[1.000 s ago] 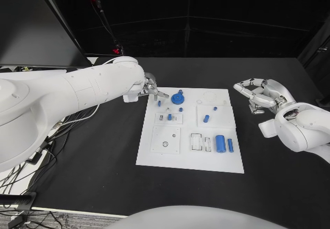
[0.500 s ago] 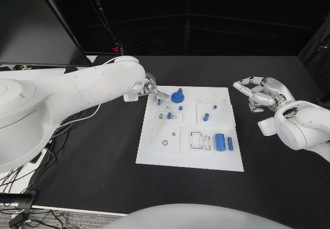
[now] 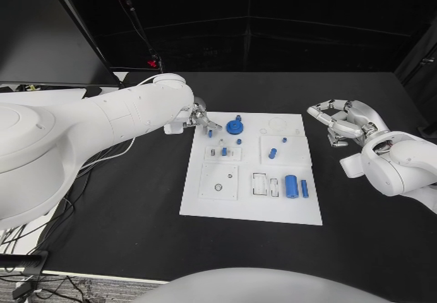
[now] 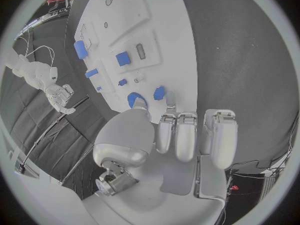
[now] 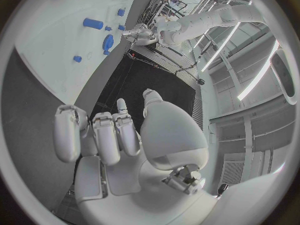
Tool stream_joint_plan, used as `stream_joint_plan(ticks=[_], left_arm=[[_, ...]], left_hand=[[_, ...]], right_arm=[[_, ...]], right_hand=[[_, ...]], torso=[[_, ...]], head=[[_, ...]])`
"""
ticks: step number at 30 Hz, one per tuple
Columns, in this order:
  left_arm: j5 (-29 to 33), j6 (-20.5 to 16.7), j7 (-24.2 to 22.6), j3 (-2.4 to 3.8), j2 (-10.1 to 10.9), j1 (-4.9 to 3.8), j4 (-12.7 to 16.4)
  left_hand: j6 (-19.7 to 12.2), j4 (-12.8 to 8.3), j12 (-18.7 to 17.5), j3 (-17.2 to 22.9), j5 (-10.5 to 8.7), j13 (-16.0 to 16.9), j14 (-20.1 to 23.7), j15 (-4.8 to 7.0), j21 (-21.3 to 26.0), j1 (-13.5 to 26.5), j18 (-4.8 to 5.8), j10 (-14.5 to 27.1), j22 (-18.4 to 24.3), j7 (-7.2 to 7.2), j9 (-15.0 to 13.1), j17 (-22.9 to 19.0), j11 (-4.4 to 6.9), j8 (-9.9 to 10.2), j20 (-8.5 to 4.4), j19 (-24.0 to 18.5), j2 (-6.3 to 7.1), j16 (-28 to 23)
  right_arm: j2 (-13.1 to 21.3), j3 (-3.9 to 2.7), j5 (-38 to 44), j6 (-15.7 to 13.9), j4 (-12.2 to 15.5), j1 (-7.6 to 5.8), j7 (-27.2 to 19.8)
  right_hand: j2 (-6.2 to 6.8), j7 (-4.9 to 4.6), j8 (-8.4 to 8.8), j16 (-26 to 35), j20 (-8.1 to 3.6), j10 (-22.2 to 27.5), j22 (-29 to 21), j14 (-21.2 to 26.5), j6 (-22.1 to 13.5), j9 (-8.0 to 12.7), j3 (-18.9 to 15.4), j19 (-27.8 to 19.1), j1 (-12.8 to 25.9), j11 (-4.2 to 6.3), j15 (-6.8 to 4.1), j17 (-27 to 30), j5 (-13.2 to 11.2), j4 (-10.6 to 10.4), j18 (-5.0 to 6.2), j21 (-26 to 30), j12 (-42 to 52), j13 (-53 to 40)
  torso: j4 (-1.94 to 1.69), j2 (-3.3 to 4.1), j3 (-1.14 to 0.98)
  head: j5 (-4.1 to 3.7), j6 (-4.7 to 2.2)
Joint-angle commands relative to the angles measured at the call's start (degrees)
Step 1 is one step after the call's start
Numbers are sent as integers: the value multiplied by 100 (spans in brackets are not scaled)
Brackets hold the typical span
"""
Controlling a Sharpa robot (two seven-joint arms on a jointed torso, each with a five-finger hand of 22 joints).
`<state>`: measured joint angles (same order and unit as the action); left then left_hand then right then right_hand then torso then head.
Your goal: Assemble the parts on the task board
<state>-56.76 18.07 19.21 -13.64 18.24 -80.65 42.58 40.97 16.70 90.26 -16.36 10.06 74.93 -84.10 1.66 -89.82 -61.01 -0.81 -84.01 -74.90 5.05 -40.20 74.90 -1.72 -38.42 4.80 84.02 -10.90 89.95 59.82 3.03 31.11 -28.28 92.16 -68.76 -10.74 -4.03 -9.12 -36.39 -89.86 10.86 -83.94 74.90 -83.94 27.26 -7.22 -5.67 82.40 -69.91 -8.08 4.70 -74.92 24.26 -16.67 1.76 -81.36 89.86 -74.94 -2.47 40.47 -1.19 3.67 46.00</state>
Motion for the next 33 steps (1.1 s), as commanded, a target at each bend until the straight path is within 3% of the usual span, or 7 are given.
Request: stream_joint_plan(ticks=[1,4,10,25,33], left_arm=[[-29,140,-14,4,-10,-5,-15],[-29,189,-41,4,-12,1,-10],[-29,219,-69,4,-25,10,2],[-29,251,-94,4,-65,20,-27],[-28,247,-73,4,-68,22,-30]], left_hand=[[50,-5,-26,57,205,1507,-590,0,-18,-70,81,-599,-1510,9,21,1510,7,50,20,598,-92,5],[58,-8,-26,87,499,1507,-590,5,-18,-210,81,-599,-1510,1,47,1510,14,74,17,598,-142,5],[66,-11,-26,176,729,1507,-590,17,-18,-496,81,-599,-1510,-17,82,1510,30,105,10,598,-230,5],[74,-9,-26,297,947,1507,-590,33,-18,-973,81,-599,-1510,-38,138,1510,49,155,-4,598,-262,5],[79,6,-26,320,1020,1507,-590,35,-18,-1027,81,-599,-1510,-37,152,1510,50,167,-7,598,-295,5]], right_arm=[[-7,-3,-3,30,6,-6,-38],[-7,-3,-3,27,8,-6,-37],[1,-3,-3,21,12,-6,-32],[-4,-2,-3,21,12,-6,-9],[3,-2,-3,17,11,-6,4]], right_hand=[[-57,-381,-38,-14,25,-606,1153,-606,-51,7,-39,-13,17,-52,25,-1508,25,4,92,12,14,-1506],[-57,-381,-38,-14,25,-606,1153,-606,-51,7,-39,-13,17,-52,25,-1508,25,4,92,12,14,-1506],[-59,-382,-41,-14,26,-606,1151,-606,-51,8,-40,-16,13,-52,25,-1508,30,5,93,15,14,-1506],[-62,-383,-47,-14,26,-606,1151,-606,-51,9,-41,-17,6,-53,26,-1508,39,6,93,16,14,-1506],[-62,-383,-47,-14,26,-606,1151,-606,-51,9,-41,-17,6,-53,26,-1508,39,6,93,16,14,-1506]], torso=[[2,-2,1],[-3,-3,-3],[0,-1,-1],[-4,-2,-3],[-5,-5,-2]], head=[[-13,15],[-29,21],[-45,28],[-52,57],[-54,67]])
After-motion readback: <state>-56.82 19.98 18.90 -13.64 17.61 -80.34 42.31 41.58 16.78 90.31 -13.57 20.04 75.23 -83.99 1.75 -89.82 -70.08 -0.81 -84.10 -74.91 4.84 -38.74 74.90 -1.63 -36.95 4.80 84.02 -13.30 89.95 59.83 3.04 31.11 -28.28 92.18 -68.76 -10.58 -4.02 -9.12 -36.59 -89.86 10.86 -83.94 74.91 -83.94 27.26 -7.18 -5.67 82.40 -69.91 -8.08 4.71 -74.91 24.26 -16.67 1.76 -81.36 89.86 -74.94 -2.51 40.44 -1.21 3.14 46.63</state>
